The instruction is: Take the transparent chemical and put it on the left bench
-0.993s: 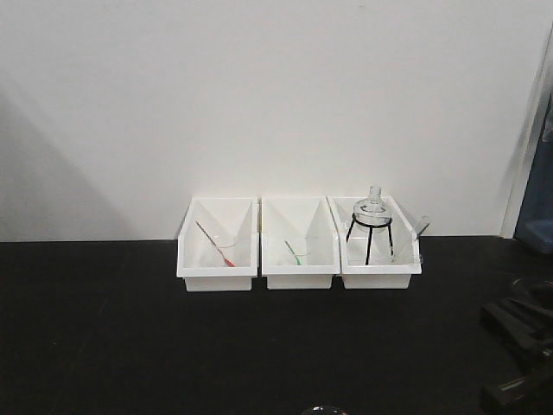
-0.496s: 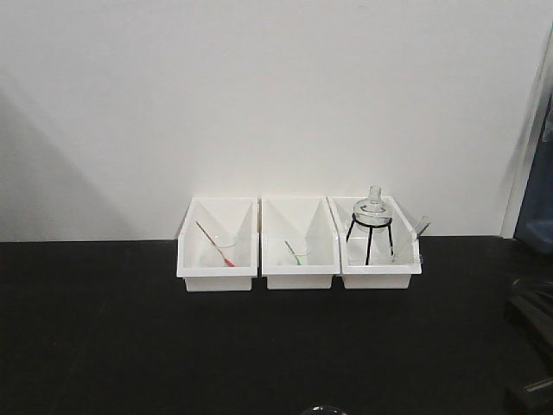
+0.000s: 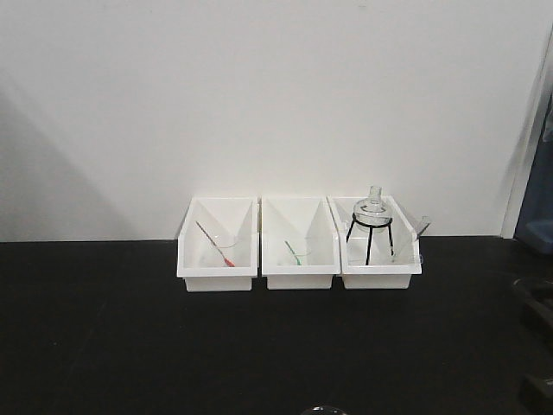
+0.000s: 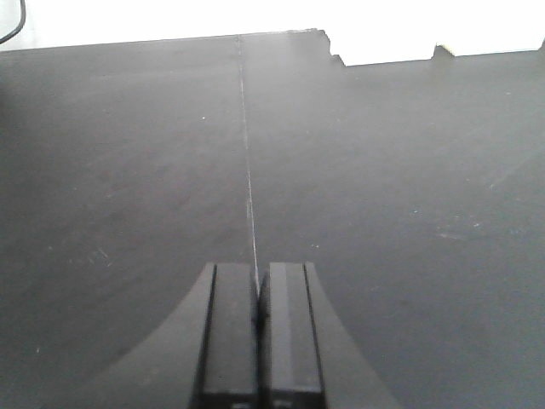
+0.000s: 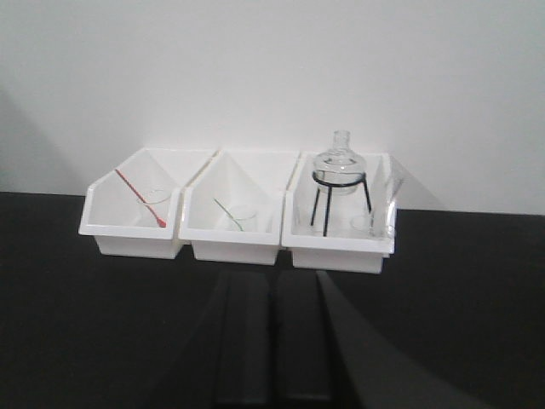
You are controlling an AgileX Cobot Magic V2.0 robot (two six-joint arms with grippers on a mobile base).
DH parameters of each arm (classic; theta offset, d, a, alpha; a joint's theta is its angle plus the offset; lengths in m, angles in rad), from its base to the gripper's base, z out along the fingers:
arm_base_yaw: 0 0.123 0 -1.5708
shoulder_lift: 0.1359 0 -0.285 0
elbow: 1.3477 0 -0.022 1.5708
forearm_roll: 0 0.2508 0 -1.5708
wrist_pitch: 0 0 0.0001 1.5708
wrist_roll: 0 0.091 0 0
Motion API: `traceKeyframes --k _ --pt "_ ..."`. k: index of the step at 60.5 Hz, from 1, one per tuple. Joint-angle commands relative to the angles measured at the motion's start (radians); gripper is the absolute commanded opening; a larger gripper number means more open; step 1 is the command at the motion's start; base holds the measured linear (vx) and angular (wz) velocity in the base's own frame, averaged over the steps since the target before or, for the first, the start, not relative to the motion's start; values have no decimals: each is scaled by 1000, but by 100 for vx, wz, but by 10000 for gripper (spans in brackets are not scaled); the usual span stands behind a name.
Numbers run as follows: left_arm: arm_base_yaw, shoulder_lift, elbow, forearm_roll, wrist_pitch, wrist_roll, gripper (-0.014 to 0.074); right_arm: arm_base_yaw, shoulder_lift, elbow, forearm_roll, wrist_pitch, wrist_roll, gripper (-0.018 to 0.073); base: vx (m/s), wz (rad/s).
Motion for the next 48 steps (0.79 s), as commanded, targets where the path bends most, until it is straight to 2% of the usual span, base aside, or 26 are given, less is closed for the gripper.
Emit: traceKeyframes --k 1,7,13,20,27,40,48 --pt "-2 -19 16 -1 -78 -8 -3 -2 -52 -21 132 22 -151 -7 0 0" --pt "-2 -19 16 -1 -78 -8 -3 -6 -144 45 199 27 -258 -7 0 0" --pt "-2 -19 16 -1 -78 -8 -3 -31 -250 152 229 -4 -292 -7 0 0" --pt "-2 -19 16 -1 -78 -8 -3 -96 -405 287 282 -25 -309 -7 0 0" --pt "-2 -19 16 -1 -78 -8 -3 -146 -552 404 285 -25 -309 -7 0 0" --pt "-2 -19 16 -1 -78 -8 -3 -157 -799 565 284 -27 -308 -7 0 0" --pt "-2 -19 16 -1 -78 -8 -3 -156 -792 563 280 14 -309 -7 0 0"
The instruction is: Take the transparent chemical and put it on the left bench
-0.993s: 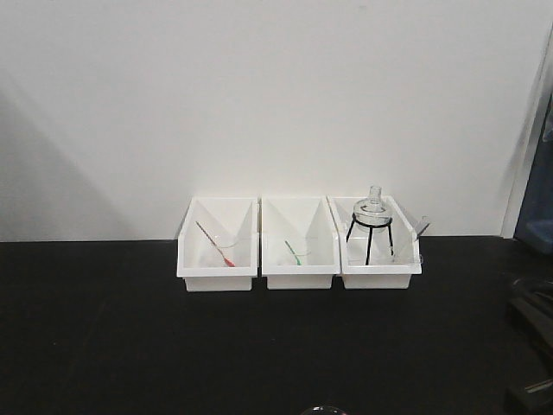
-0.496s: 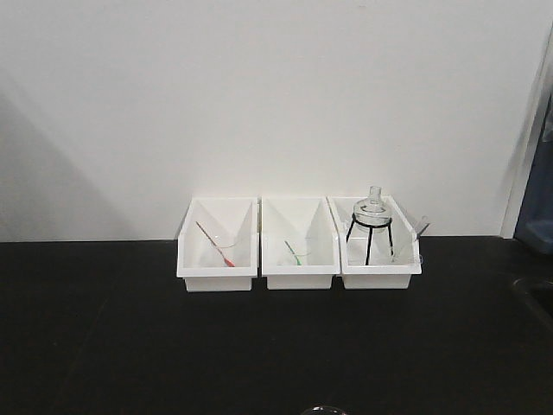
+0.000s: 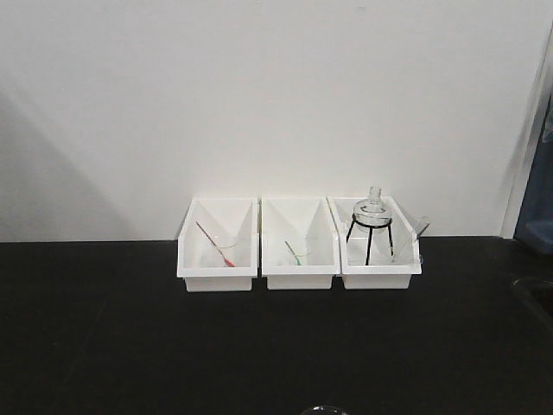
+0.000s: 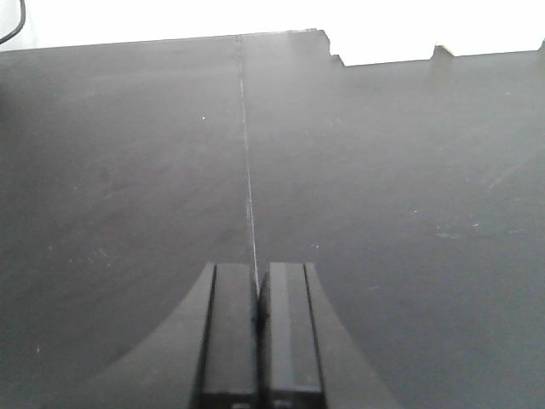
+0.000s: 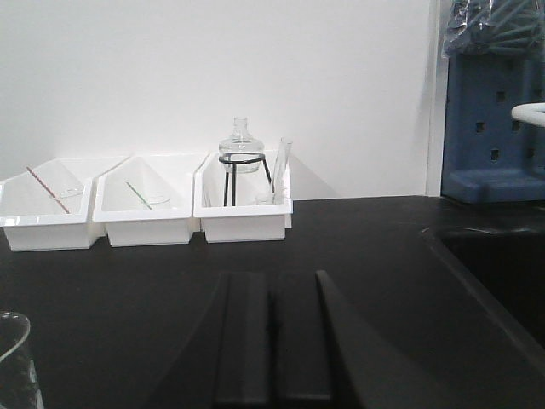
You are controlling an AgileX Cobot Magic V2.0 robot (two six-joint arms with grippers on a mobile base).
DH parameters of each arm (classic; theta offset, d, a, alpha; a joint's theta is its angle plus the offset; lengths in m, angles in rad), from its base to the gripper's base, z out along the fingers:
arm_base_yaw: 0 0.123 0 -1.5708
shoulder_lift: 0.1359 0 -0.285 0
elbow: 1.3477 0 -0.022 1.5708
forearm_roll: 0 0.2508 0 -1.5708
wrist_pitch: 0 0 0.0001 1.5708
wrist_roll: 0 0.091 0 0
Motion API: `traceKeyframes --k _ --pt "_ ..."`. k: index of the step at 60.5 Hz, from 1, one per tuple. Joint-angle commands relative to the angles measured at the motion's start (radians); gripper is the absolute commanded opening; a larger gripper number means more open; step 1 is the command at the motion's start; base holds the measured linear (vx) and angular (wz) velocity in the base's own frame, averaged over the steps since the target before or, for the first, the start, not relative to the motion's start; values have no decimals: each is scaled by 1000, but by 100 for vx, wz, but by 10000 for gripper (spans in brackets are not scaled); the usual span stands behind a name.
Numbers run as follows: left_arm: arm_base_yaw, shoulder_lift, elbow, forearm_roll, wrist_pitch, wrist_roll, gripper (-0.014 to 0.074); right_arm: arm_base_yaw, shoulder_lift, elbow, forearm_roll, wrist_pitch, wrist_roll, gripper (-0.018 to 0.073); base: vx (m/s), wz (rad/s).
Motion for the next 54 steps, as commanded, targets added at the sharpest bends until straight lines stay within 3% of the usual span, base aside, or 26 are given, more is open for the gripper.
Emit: traceKeyframes --k 1,54 --pt "-2 -19 16 -1 -78 -8 -3 -5 -9 9 -7 -60 -9 -7 0 0" --pt "-2 -19 16 -1 -78 -8 -3 -5 -14 9 -6 -63 -7 -7 0 0"
